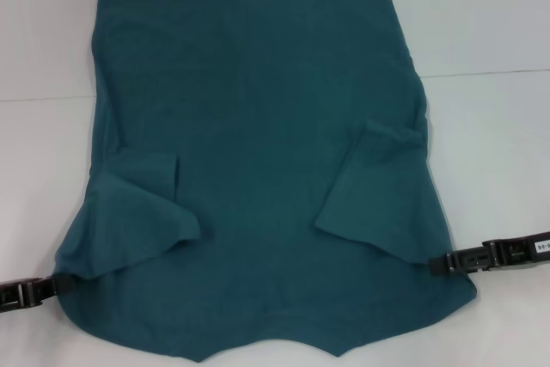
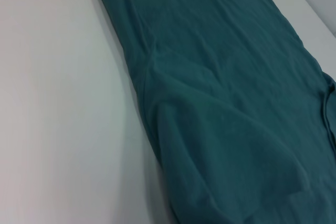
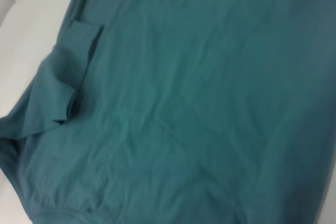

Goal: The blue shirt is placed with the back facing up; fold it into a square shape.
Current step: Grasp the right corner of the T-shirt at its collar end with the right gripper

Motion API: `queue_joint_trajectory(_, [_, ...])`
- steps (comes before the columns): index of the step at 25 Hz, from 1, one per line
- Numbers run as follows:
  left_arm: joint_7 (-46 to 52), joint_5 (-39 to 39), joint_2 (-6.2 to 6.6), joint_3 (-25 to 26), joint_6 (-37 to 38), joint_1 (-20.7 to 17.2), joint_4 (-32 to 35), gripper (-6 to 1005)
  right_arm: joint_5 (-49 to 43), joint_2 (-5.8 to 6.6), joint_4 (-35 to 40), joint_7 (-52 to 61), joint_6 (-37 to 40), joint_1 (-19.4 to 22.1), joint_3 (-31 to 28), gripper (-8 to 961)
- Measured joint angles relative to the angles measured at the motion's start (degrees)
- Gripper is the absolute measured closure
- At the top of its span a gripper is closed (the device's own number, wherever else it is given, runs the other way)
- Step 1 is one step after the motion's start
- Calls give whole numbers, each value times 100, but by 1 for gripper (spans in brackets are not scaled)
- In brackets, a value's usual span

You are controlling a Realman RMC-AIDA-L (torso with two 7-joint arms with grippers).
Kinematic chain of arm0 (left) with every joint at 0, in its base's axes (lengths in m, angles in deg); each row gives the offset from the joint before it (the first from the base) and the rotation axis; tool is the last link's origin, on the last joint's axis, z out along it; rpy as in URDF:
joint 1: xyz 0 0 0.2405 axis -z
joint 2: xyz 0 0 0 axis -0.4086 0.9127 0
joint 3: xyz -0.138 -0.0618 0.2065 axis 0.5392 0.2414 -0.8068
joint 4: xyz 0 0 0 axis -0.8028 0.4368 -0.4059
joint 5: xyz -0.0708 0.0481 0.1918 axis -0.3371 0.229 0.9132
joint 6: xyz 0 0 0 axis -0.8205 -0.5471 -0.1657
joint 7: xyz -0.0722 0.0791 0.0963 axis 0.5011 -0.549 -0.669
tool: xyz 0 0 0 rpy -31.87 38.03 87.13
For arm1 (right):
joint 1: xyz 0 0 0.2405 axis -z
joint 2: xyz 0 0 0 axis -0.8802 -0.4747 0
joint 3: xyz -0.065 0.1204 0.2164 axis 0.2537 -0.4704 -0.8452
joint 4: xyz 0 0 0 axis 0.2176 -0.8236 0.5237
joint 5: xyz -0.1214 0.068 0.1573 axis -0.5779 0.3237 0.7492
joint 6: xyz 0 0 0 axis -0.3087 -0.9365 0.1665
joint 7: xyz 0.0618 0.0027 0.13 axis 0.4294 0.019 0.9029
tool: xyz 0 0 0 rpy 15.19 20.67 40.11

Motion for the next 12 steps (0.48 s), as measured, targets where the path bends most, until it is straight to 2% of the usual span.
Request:
queue_joint_trajectory(7, [0,-17,-8,3,0,3,2,985,-58,16,-23,-5,159,-34,27,116])
queue_joint_trajectory(12, [0,-68,-7,3,0,-4,3,985,-51,-21,15,-16,229,-64,15,116])
